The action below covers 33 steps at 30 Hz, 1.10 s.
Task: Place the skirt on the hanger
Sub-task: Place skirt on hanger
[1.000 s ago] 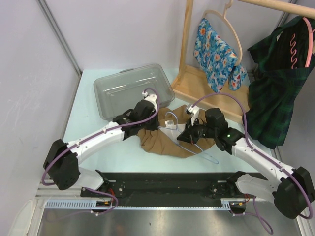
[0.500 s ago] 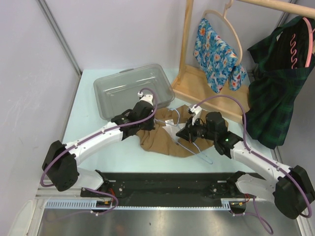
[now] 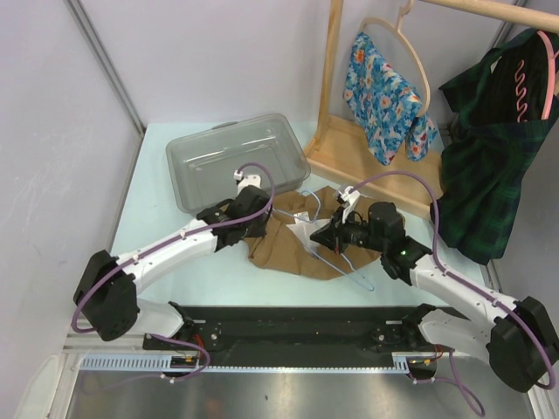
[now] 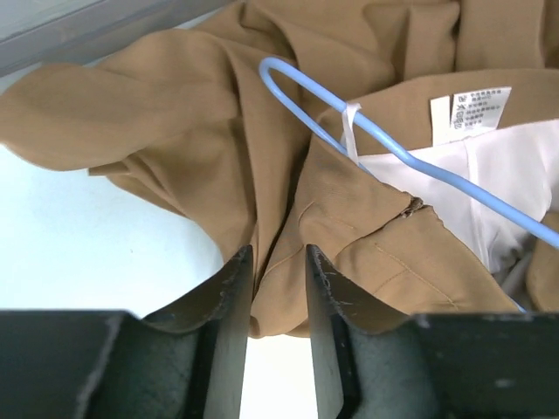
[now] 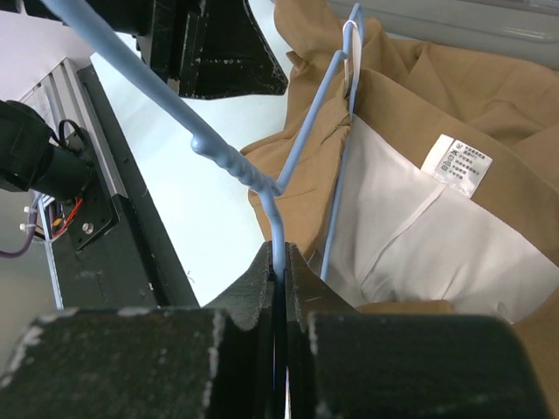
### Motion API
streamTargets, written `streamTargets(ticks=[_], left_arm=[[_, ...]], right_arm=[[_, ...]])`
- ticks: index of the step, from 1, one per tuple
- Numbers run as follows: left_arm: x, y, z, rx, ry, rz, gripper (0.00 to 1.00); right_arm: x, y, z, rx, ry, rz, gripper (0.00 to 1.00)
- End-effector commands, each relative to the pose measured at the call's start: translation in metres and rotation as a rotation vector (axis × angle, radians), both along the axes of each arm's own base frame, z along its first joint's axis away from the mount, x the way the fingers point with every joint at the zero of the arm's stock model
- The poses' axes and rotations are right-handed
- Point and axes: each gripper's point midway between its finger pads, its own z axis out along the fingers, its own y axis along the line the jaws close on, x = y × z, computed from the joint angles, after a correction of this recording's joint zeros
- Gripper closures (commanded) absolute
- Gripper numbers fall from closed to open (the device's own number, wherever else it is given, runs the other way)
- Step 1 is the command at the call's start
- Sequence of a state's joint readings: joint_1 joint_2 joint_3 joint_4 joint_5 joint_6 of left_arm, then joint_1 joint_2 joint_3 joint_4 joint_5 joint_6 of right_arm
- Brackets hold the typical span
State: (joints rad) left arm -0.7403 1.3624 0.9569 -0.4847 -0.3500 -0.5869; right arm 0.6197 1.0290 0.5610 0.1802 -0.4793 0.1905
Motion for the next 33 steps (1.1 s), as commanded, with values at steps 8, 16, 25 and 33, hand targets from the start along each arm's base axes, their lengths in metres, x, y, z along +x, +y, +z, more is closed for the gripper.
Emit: streamTargets(ticks=[8,16,25,33], left_arm=[[0.011,0.017,0.038,-0.041,-0.109,0.103,0.56],[0.01,0.01,0.038,-0.063,-0.104,0.049,0.54],[0.016,-0.001,0.032,-0.05,-0.089,-0.024,0.5],[0.023,-0.007,0.017,-0.16,-0.061,0.08,0.58]], right_arm=[[0.005,0.026,-0.023,0.012,0.037,0.106,1.0],[-0.004,0.03,-0.038,-0.016,0.088,0.164,1.0],[-0.004,0.025,0.005,0.055,-0.003,0.164,1.0],[-0.015,0.016,0.03,0.087,-0.033,0.173,1.0]])
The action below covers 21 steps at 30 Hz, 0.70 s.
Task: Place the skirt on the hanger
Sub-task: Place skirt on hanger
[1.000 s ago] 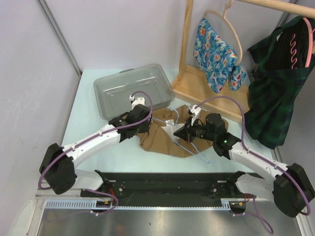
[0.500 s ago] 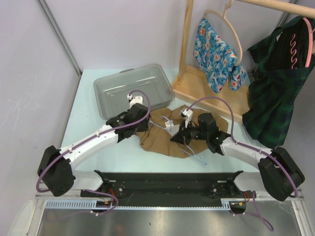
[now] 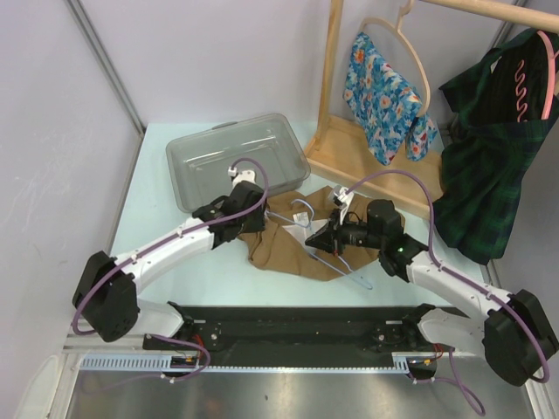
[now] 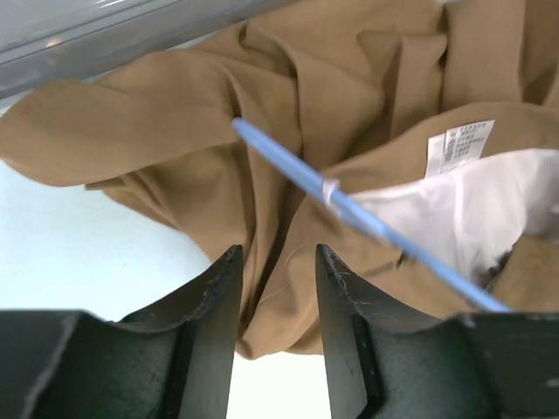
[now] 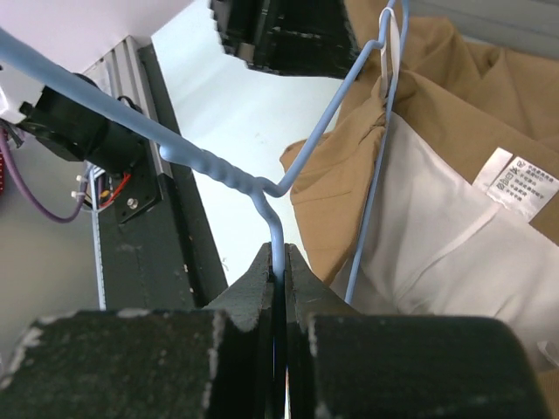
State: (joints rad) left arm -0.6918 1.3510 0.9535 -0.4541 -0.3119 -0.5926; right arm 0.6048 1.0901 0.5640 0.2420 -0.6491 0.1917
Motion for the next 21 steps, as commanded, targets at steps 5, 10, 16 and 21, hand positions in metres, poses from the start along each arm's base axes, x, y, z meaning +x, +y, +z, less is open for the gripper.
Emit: streamTargets(ticks=[5,10,16,21], left_arm=[[0.023,-0.008,0.038,-0.196,-0.198,0.092,0.59],[0.02,-0.008,0.029,-0.213,-0.214,0.08,0.57],[0.022,-0.016,0.037,-0.301,-0.295,0.043,0.62],[0.025,-0.021,0.039,-0.331,-0.316,0.024,0.69]], right_arm=[[0.002,0.004,0.027,0.042,-0.037,0.018,1.0],[0.004,0.004,0.029,0.05,-0.039,0.01,1.0],[0.005,0.004,0.03,0.057,-0.035,0.007,1.0],[0.005,0.004,0.031,0.059,-0.031,0.003,1.0]])
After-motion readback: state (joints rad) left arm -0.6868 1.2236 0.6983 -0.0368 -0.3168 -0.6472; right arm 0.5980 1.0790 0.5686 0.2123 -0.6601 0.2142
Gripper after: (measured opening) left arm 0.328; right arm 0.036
